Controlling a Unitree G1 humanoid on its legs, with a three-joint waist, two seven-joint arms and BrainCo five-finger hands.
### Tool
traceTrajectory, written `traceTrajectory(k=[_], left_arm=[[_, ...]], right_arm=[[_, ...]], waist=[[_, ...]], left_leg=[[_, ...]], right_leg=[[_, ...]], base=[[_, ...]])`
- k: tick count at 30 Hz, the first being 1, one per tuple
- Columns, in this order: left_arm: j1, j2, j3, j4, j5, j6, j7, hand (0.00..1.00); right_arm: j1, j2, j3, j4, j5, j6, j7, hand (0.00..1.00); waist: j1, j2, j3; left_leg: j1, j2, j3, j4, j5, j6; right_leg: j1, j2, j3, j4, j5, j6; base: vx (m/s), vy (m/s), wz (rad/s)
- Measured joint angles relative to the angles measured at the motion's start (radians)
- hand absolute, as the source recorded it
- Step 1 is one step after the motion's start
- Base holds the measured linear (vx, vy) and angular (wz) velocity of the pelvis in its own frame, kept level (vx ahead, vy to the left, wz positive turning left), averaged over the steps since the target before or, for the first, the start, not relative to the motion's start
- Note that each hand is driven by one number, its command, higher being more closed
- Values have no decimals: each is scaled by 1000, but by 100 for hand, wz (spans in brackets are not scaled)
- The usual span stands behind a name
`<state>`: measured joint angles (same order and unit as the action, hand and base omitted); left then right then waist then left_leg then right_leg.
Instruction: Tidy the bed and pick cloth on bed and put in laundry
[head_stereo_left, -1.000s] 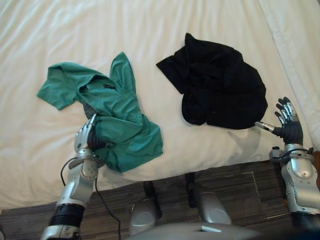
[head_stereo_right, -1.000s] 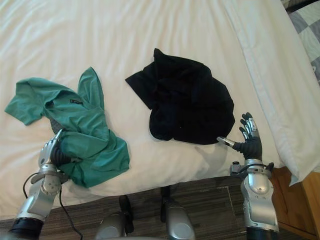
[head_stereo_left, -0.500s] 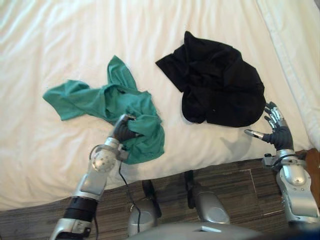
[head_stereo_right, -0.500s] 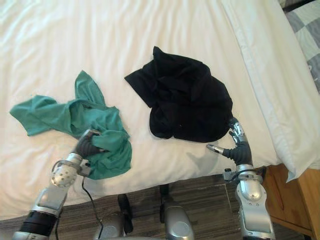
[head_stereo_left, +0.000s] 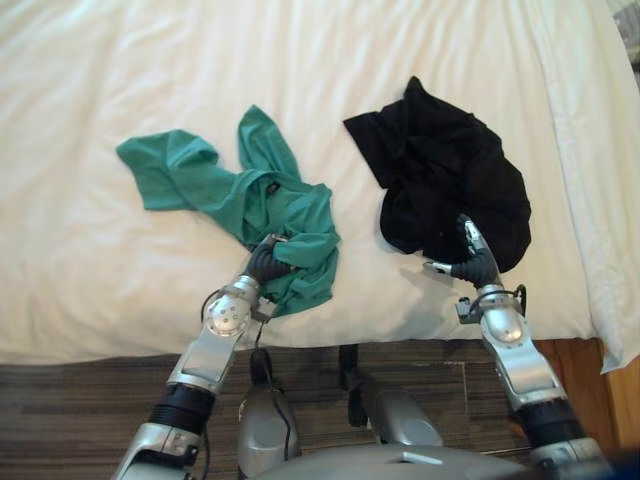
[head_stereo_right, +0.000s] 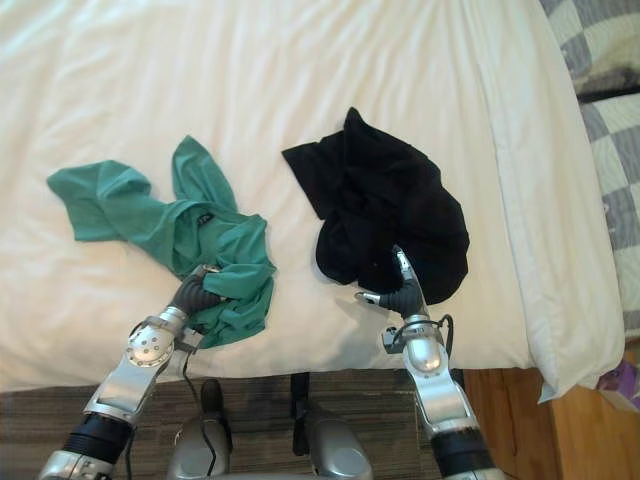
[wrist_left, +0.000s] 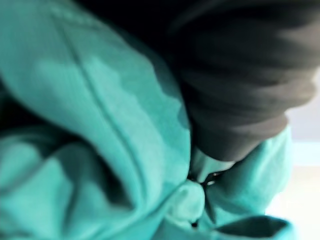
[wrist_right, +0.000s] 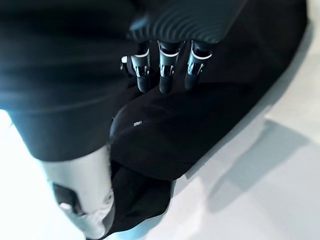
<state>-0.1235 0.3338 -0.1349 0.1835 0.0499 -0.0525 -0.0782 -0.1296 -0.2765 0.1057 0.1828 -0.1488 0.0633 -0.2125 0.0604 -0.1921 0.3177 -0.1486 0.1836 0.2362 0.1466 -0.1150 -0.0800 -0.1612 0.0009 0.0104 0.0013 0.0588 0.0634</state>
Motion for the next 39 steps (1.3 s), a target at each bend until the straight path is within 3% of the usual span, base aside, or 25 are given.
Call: traceTrajectory(k=[5,8,14,17,18,22,26,31,34,39], left_arm=[[-15,-45,41,0,-59,-1,2,100],[-23,-71,59,0,-59,-21,2,100],[-78,-93,63,-1,-57,-62,2,100],[-100,-94,62,-3,-57,-65,2,100],[-116,-94,60,-3,-57,-65,2,100],[-176,-95,57,-3,-57,-71,8,100],[-216,-97,58,-2,-51,-95,40,100],[-255,-97,60,36,27,-134,92,100],[-261,-97,53,63,70,-134,131,100],[-270,-90,29,148,111,-130,178,100]], right_arm=[[-106,0,23,119,-61,109,-58,0],[-151,-16,16,159,-71,146,-79,0],[-228,-58,-22,198,-71,190,-91,0],[-264,-60,-24,221,-71,200,-112,0],[-291,-64,-24,242,-71,206,-122,100],[-425,-126,-25,350,-58,226,-136,100],[-511,-174,-58,415,33,217,-136,100],[-554,-201,-78,488,152,125,-134,100],[-535,-184,-82,512,220,66,-120,100],[-405,-82,-101,465,295,-27,-113,100]], waist=[[15,-31,14],[18,-39,24],[41,-48,87],[42,-48,88],[43,-48,95],[44,-43,111],[42,-23,125],[34,0,132],[30,4,130],[6,5,129]], left_leg=[[-17,-4,-32,-3,3,3],[-37,-5,-50,-5,5,5],[-47,-4,-62,-26,28,9],[-71,-6,-67,-39,39,8],[-81,-7,-70,-39,44,8],[-132,-14,-79,-42,69,7],[-149,-29,-80,-101,126,1],[-103,-52,-58,-251,239,-5],[-87,-52,-45,-251,248,-4],[-26,-58,-23,-251,247,-5]], right_leg=[[-11,-3,0,7,21,6],[-35,-3,-1,25,23,6],[-51,0,-1,26,51,3],[-80,0,-1,26,67,3],[-87,-1,-1,22,71,5],[-137,-7,-1,20,75,2],[-172,-16,-1,6,75,1],[-185,-23,0,-11,32,-10],[-180,-23,4,-2,32,-10],[-128,-28,16,0,36,-15]], base=[[-26,27,10],[-12,28,13],[-8,14,6],[-9,5,4],[-19,4,6],[-40,-4,8],[-52,-39,7],[-54,-46,3],[-15,-20,-10],[35,3,-8]])
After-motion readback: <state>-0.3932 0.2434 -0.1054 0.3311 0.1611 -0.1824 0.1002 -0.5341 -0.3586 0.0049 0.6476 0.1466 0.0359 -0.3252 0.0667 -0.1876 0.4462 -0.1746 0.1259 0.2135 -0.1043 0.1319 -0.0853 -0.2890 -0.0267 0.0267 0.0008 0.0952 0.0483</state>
